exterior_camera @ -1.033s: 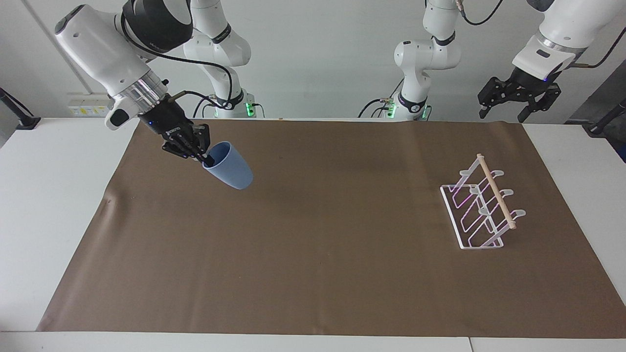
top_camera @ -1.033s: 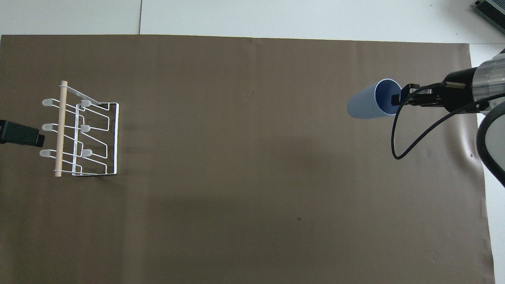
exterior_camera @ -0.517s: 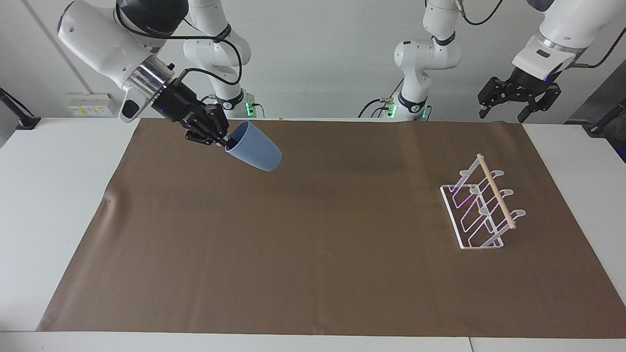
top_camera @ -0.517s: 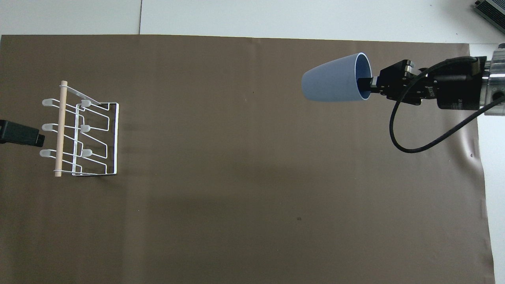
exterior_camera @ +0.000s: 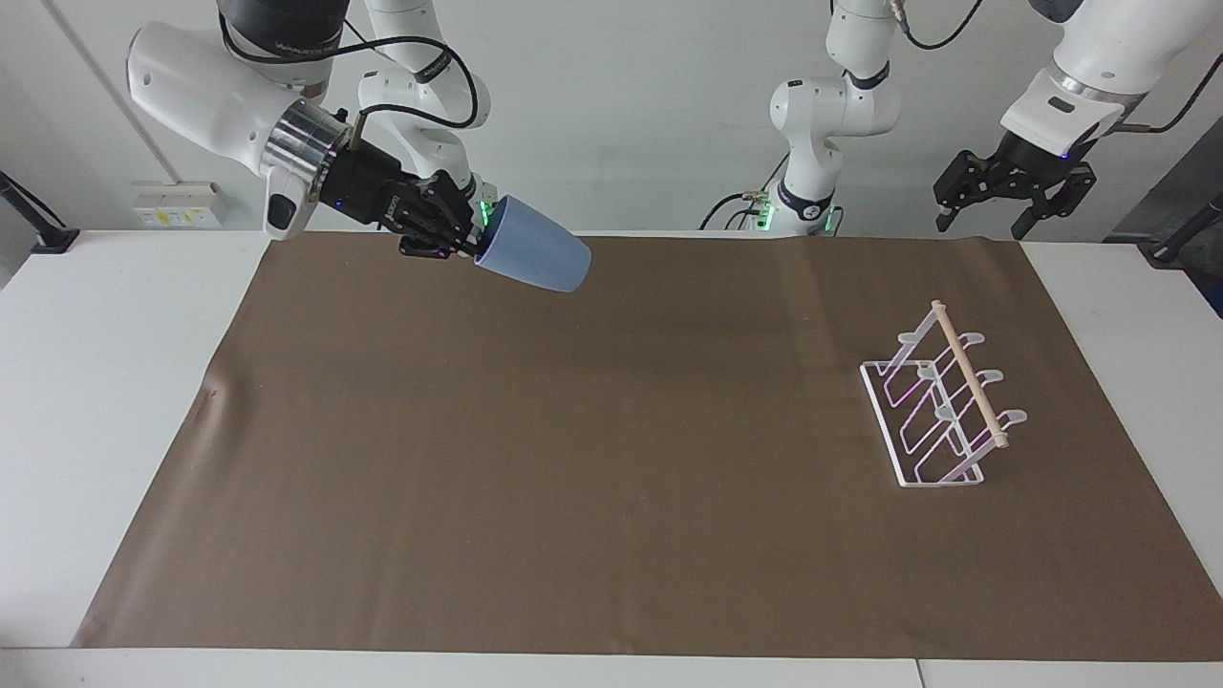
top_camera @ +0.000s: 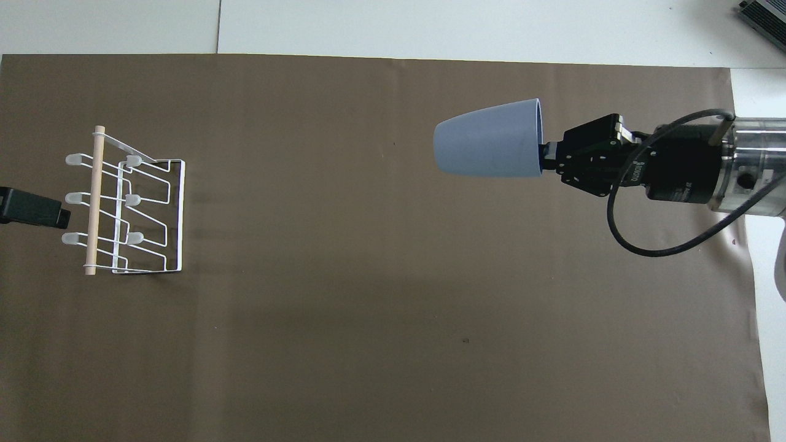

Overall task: Hang cup on cup holder
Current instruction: 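Carry the cup toward the rack while the left gripper reaches toward it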

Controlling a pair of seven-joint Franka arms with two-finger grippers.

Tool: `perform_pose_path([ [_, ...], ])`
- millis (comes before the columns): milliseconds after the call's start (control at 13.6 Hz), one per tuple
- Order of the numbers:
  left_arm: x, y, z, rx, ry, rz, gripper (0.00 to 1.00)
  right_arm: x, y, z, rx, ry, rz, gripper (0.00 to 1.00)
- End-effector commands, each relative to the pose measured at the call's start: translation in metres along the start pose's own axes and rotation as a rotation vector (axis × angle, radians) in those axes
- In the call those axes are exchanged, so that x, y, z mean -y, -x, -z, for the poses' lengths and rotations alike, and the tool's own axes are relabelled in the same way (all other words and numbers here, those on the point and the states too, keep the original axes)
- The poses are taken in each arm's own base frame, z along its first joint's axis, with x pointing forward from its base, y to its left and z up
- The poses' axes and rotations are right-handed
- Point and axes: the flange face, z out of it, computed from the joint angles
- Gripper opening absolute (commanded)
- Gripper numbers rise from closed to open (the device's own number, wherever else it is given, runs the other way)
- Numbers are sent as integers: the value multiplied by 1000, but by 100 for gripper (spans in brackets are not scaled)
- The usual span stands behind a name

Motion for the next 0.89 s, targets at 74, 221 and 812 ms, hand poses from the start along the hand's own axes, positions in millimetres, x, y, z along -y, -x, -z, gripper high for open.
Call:
perform_pose_path([
  [74, -8, 6, 1, -1, -17, -16, 100, -23, 4, -19, -3, -199, -55, 0],
  [221, -24, 2, 2, -3, 34, 39, 100, -23, 6, -29, 8, -231, -75, 0],
  [812, -118, -29, 26, 37, 389, 813, 100, -20, 24, -94, -47, -195, -61, 0],
])
